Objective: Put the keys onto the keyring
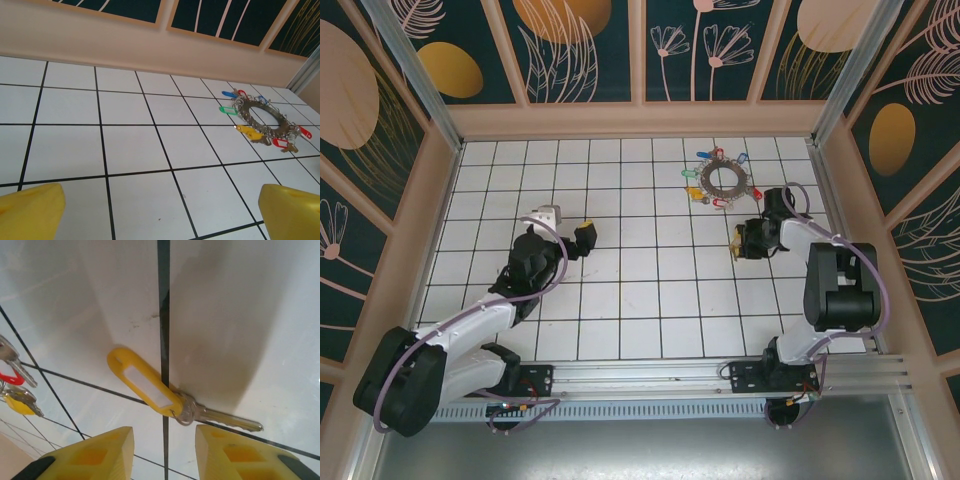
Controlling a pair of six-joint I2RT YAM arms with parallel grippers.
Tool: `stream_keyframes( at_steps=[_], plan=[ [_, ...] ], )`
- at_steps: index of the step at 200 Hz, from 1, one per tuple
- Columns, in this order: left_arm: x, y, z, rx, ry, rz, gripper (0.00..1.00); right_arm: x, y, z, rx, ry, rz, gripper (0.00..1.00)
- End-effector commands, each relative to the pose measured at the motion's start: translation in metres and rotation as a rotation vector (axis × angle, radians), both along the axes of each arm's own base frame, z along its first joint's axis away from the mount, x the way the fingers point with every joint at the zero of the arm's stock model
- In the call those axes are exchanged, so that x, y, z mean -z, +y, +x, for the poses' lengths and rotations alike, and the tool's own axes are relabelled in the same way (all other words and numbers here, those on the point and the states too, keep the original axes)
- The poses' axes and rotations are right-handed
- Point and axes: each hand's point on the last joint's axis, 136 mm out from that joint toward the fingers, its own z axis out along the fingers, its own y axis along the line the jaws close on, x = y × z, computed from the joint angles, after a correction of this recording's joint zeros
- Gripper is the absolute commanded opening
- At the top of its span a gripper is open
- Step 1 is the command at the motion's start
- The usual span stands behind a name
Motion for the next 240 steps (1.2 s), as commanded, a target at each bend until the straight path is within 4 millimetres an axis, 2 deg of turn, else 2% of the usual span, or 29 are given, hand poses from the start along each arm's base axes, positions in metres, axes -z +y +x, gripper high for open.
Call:
stream_keyframes(
  at_steps=[1,11,43,53,80,106,139,178,195,209,221,240],
  plan=[
    [-0.012,-0.002,-0.002,0.014,-0.056,-0.009,0.99,0.011,-0.003,-0.001,0.034,0.06,-0.015,0.37],
    [-0.012,-0.002,-0.001,0.013,-0.056,-0.009,0.99,0.012,-0.002,0.002,0.03,0.059,-0.01,0.34],
    [-0.012,-0.002,-0.002,0.016,-0.057,-0.009,0.99,0.018,-0.007,0.007,0.025,0.089,-0.043,0.34],
    [-0.012,-0.002,-0.002,0.016,-0.057,-0.009,0.99,0.018,-0.008,0.009,0.026,0.089,-0.053,0.27],
    [-0.011,-0.003,-0.002,0.02,-0.054,-0.008,0.99,0.017,-0.009,0.009,0.019,0.089,-0.062,0.23],
    [-0.011,-0.005,-0.001,0.025,-0.051,-0.006,0.99,0.015,-0.01,0.006,0.006,0.085,-0.078,0.14],
    [-0.011,-0.007,-0.001,0.037,-0.051,-0.005,0.99,0.003,-0.015,0.007,-0.019,0.056,-0.121,0.0],
    [-0.018,-0.029,-0.009,0.175,-0.073,-0.02,0.99,-0.02,-0.01,0.012,-0.152,-0.026,-0.201,0.0],
    [-0.026,-0.042,-0.014,0.253,-0.079,-0.048,0.99,-0.038,0.001,0.023,-0.293,-0.136,-0.264,0.0],
    [-0.034,-0.055,-0.02,0.333,-0.09,-0.069,0.99,-0.062,0.019,0.037,-0.472,-0.278,-0.386,0.0],
    [-0.04,-0.063,-0.025,0.388,-0.101,-0.072,0.99,-0.083,0.037,0.044,-0.618,-0.376,-0.519,0.0],
    [-0.053,-0.071,-0.034,0.458,-0.152,-0.08,0.98,-0.115,0.076,0.048,-0.827,-0.536,-0.667,0.0]
  ],
)
